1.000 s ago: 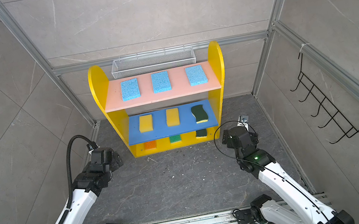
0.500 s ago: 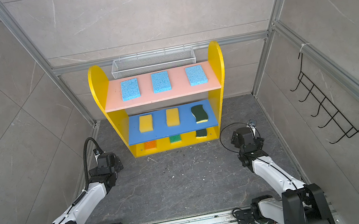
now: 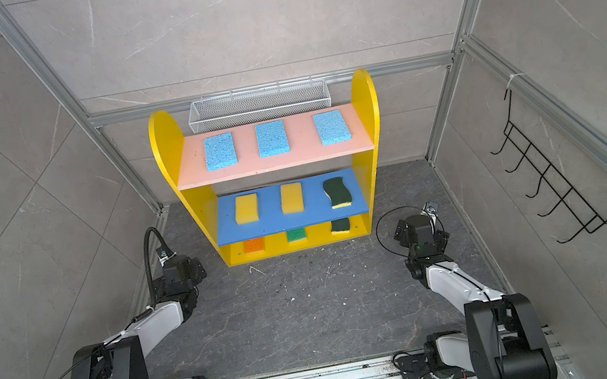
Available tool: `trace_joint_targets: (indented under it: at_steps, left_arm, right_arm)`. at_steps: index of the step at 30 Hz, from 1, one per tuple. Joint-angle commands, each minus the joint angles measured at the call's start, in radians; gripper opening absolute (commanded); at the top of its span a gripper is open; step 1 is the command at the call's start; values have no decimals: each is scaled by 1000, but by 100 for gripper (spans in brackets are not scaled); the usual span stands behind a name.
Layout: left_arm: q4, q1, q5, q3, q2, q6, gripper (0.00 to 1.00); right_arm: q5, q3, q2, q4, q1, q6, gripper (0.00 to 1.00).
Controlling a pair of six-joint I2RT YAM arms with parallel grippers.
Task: Place and organize the cleaning sponges onto the shelf
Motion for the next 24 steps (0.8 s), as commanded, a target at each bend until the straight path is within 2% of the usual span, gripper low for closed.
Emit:
trace_joint_targets:
  at_steps: [1, 3, 5, 7, 13, 17, 20, 23, 24]
  left_arm:
    - [118, 11, 52, -5, 28, 33, 100]
    - [160, 12, 58, -20, 52, 37, 100]
    - [182, 13, 59, -26, 68, 40, 100]
    - [198, 14, 98, -29, 84, 49, 100]
    - [219, 13, 143, -32, 106, 67, 100]
    - [352, 13, 210, -115, 79, 97, 100]
    - [421, 12, 223, -154, 75, 107, 100]
    - [480, 13, 263, -196, 75, 115, 100]
    - [578, 14, 275, -218, 121, 128, 100]
  right_arm:
    - [-24, 10, 59, 57, -3, -13, 100]
    - [-38, -5, 86, 132, -3, -50, 100]
    - [-81, -76, 95, 305, -3, -89, 100]
    - [-124, -95, 88, 331, -2, -115, 99]
    - [-269, -199, 131, 583, 19, -207, 99]
    - [-323, -215, 173, 656, 55, -267, 99]
    - [-328, -214, 267, 770, 97, -319, 99]
    - [-323, -193, 237, 674, 108, -328, 99]
    - [-321, -191, 249, 688, 107, -329, 99]
